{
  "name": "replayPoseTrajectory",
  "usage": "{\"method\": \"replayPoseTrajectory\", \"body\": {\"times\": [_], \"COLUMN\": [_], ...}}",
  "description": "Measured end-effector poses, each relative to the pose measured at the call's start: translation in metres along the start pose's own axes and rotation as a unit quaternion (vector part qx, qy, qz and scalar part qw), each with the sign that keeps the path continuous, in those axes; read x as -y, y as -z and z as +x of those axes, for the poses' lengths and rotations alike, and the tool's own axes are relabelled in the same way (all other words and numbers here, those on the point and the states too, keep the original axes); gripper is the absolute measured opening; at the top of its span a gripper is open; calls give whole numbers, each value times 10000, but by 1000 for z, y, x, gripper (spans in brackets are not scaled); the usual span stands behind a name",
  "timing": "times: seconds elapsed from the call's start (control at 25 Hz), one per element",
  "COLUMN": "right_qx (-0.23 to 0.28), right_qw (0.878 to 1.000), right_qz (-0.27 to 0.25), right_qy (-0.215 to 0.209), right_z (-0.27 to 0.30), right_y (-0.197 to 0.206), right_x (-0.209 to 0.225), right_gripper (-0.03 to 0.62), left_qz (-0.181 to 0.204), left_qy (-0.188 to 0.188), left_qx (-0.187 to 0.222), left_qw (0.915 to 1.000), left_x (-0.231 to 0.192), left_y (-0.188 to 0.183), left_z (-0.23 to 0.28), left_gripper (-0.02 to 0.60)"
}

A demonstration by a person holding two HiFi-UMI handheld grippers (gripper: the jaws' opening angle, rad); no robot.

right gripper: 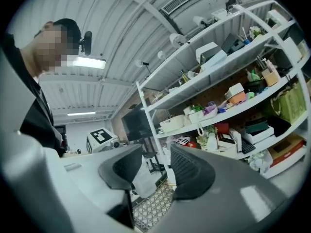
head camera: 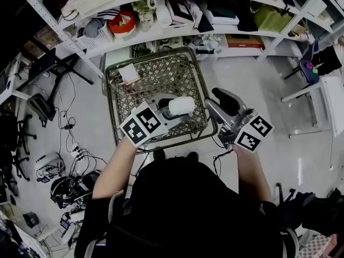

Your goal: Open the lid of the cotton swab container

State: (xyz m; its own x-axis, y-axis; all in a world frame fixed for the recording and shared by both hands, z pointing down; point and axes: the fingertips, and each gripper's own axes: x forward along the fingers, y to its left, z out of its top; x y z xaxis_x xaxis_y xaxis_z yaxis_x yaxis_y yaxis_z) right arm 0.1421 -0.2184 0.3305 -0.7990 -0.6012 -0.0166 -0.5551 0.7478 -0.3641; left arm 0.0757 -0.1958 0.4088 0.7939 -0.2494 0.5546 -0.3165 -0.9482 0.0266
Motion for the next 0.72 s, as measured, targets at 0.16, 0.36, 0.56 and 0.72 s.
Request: {"method": "replayPoseTrajectory", "body": {"times": [0.16,0.36,0.56,0.72], "right_qx": [-119,-752,-1187,-1361], "right_qw": [9974,9860,9749,9684], "right_qz": [-298,-779,-1134,-1308], "right_qy": [-644,-1271,-1502,-1631], "right_z": [5,20,27,30], "right_y": [-4,19,37,44], "right_x": [-27,-61,-76,-84], "right_gripper": [220,258,258,255], "left_qz": [66,213,505,570], "left_qy": [361,723,1066,1335], "left_qx": [83,-64,-278,-296], "left_qw": [9993,9971,9926,9890], "left_x": [11,18,32,42], "left_y": [-4,-4,-5,-7], "left_z": [-2,-7,-7,-6], "left_gripper": [204,204,204,204]}}
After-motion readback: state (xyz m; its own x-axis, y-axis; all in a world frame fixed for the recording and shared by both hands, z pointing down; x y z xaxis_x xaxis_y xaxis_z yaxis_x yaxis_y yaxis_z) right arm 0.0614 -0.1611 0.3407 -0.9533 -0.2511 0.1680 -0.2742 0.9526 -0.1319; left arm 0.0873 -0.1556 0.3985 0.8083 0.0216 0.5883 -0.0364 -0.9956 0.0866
